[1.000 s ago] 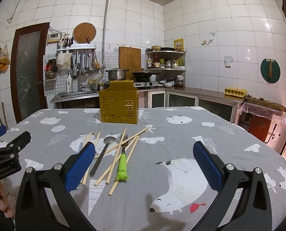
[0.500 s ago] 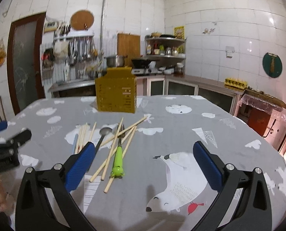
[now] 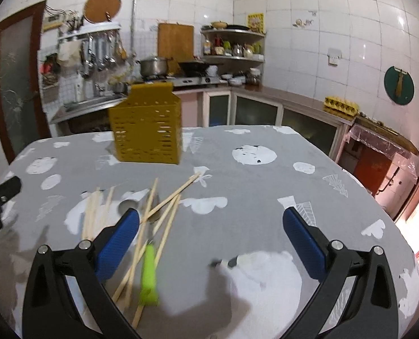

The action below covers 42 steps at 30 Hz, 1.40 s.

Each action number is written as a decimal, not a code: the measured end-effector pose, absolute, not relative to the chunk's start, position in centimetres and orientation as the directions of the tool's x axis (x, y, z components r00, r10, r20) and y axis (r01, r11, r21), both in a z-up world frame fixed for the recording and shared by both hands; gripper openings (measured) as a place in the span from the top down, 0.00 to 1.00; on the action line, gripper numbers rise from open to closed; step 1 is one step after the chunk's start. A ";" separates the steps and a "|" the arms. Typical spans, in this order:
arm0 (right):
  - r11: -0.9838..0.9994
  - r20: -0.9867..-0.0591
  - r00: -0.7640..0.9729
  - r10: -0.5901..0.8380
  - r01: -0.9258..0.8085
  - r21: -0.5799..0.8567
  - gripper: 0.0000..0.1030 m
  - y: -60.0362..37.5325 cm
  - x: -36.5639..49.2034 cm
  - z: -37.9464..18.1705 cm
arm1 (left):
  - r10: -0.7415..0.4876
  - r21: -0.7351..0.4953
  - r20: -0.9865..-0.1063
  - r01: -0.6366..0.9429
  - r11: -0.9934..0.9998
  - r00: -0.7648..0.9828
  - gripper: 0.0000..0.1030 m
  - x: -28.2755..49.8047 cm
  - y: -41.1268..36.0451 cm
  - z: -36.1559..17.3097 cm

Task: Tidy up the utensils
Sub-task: 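Lower the right gripper onto the wooden chopsticks and close on one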

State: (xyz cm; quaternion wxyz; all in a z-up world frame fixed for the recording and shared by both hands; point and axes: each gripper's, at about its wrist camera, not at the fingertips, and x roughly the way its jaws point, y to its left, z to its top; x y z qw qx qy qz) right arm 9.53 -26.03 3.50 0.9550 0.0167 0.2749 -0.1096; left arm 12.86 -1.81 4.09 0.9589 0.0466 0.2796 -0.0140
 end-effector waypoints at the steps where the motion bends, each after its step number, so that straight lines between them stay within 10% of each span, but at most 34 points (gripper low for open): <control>1: 0.973 -0.545 0.813 -0.207 0.229 -0.029 0.04 -26.3 10.5 3.4 | 0.000 0.083 -0.548 0.054 0.995 0.837 0.05 13.6 -2.0 4.0; 14: 0.961 -0.715 0.658 -0.236 0.269 -0.069 0.07 -26.5 23.2 -0.1 | -0.005 0.022 -0.705 0.029 0.999 0.709 0.06 23.1 -3.5 0.3; 28: 0.959 -0.841 0.516 -0.166 0.281 -0.017 0.45 -25.5 29.2 -4.0 | 0.000 0.001 -0.786 0.001 1.000 0.618 0.12 27.2 -3.3 -2.7; 32: 0.967 -0.856 0.501 -0.131 0.254 0.000 0.73 -24.5 29.8 -3.6 | -0.021 -0.014 -0.795 0.015 1.000 0.606 0.14 27.7 -4.2 -2.5; 42: 0.972 -0.853 0.521 -0.025 0.213 0.102 0.83 -25.4 30.0 -3.3 | -0.067 -0.054 -0.864 0.041 0.998 0.499 0.51 28.9 -6.0 -4.5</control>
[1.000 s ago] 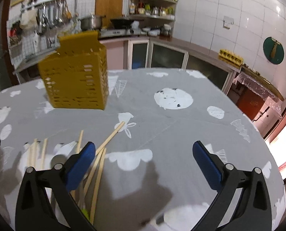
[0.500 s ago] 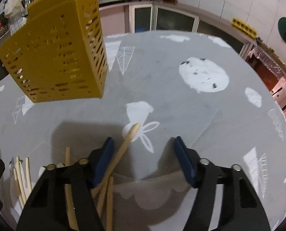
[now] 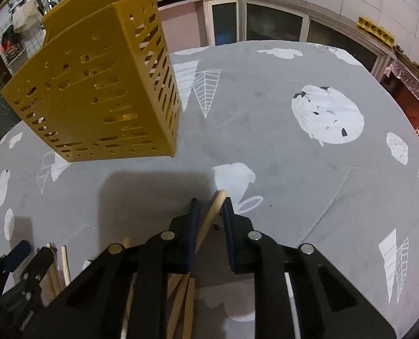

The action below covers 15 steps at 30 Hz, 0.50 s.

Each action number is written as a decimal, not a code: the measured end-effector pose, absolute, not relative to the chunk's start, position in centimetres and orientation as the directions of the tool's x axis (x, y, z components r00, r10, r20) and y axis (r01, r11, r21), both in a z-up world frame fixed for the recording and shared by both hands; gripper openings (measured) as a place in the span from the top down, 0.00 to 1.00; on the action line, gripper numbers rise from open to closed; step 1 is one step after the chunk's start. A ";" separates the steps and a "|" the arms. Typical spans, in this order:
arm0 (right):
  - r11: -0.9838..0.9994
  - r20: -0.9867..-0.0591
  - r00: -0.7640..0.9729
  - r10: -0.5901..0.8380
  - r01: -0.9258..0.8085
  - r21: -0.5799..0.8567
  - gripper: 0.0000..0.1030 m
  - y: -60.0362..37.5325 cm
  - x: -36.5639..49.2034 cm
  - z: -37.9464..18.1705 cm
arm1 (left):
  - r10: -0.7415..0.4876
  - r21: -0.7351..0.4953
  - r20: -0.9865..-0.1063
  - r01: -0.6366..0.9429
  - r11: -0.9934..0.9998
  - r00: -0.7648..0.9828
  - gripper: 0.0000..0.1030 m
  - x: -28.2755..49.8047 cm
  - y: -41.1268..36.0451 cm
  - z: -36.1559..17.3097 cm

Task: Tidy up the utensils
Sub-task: 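Lower the right gripper onto the wooden chopsticks and close on one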

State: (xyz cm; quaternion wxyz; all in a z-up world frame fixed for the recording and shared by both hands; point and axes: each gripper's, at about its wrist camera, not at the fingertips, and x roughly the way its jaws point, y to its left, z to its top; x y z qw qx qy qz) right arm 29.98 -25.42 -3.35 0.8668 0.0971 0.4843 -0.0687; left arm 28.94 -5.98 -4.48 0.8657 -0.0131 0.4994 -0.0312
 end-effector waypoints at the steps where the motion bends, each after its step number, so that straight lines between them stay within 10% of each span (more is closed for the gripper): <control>1: 0.972 -0.850 0.525 -0.025 0.211 0.102 0.83 -25.3 29.8 -3.3 | -0.065 -0.050 -0.865 0.043 0.998 0.497 0.52 29.0 -6.2 -4.6; 15: 0.972 -0.830 0.558 -0.006 0.199 0.127 0.83 -25.6 29.7 -3.4 | -0.055 -0.026 -0.879 0.067 0.997 0.473 0.92 30.8 -7.1 -4.8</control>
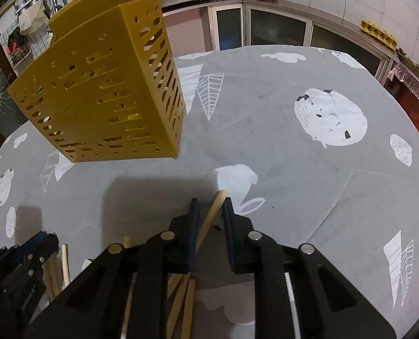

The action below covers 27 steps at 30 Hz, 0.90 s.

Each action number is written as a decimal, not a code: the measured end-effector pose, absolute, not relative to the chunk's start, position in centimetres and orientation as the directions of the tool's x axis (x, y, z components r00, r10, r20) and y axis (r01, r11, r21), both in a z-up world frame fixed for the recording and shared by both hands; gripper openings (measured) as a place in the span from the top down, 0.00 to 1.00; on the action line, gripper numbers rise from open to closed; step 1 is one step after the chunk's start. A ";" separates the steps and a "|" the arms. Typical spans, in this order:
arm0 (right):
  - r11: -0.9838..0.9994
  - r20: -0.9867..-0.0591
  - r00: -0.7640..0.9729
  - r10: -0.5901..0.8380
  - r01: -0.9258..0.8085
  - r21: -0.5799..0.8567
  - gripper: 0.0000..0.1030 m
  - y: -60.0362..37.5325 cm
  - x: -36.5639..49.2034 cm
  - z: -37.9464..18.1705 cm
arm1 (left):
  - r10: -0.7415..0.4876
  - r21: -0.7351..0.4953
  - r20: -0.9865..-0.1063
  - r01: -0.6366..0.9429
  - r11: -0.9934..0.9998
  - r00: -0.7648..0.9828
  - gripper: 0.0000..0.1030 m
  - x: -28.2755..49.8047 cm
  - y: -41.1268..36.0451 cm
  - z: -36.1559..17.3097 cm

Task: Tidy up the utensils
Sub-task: 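Lower the right gripper onto the wooden chopsticks and close on one, then lift the chopstick with the right gripper and carry it over the yellow caddy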

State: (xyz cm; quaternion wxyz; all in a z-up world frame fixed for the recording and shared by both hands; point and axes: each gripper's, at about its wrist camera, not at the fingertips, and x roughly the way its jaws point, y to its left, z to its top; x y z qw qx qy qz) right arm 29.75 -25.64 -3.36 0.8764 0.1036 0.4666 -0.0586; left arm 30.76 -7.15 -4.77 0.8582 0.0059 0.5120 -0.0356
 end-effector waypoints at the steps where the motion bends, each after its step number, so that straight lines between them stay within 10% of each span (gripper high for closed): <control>1: 0.971 -0.828 0.561 -0.001 0.199 0.134 0.83 -25.6 29.8 -3.3 | -0.060 -0.032 -0.881 0.067 0.997 0.469 0.97 31.0 -7.1 -4.7; 27: 0.932 -0.705 0.707 0.056 0.217 0.292 0.91 -27.9 29.4 0.1 | -0.079 -0.034 -0.801 0.086 0.996 0.593 0.97 32.1 -6.9 -1.6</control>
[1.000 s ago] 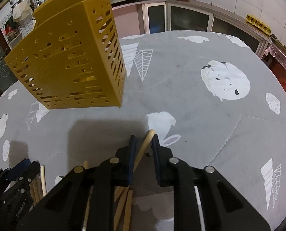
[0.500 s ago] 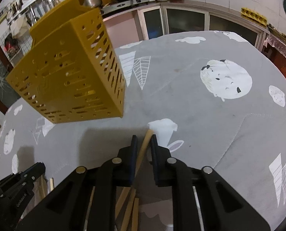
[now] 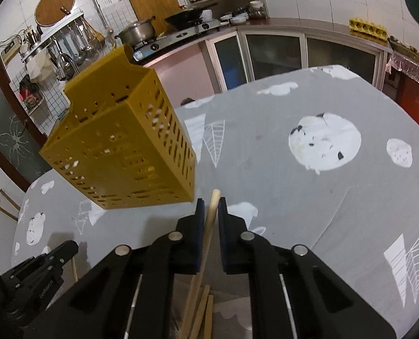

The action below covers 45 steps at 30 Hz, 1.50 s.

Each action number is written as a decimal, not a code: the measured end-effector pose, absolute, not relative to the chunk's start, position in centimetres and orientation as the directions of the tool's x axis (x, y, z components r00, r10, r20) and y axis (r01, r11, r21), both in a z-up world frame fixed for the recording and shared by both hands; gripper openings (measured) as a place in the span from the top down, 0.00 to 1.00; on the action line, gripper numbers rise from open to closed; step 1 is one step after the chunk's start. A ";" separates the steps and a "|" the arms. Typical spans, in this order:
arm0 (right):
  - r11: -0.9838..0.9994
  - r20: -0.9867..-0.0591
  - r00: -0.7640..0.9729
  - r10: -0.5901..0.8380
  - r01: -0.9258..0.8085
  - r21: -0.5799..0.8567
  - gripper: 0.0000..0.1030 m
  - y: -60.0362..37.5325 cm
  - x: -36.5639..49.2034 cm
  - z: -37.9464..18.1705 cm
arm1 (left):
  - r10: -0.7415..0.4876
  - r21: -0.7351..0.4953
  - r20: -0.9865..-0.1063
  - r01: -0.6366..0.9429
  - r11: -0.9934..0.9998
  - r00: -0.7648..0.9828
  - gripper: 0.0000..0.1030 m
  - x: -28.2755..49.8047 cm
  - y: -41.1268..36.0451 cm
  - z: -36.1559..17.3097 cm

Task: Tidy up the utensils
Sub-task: 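Lift the chopstick with the right gripper and carry it over the yellow caddy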

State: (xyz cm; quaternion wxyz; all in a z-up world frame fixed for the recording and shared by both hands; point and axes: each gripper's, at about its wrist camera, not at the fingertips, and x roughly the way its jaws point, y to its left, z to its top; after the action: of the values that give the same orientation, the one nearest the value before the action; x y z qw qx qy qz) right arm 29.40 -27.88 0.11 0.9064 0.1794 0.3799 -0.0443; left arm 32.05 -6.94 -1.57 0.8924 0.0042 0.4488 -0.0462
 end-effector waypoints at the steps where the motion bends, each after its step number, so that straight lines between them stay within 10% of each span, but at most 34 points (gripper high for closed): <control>1: 0.932 -0.701 0.711 0.055 0.215 0.291 0.91 -27.9 29.4 0.3 | -0.080 -0.034 -0.794 0.087 0.996 0.602 0.97 32.1 -6.9 -1.2; 45: 0.988 -0.390 0.921 -0.015 0.073 0.136 0.94 -26.3 24.0 14.9 | -0.088 -0.012 -0.418 0.091 0.996 0.904 0.98 26.8 -4.3 13.1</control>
State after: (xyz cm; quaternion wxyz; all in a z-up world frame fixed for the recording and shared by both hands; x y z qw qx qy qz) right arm 24.04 -26.31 14.93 0.9772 0.0743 0.1976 -0.0225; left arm 26.83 -4.27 13.09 0.9757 0.0039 0.2140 -0.0460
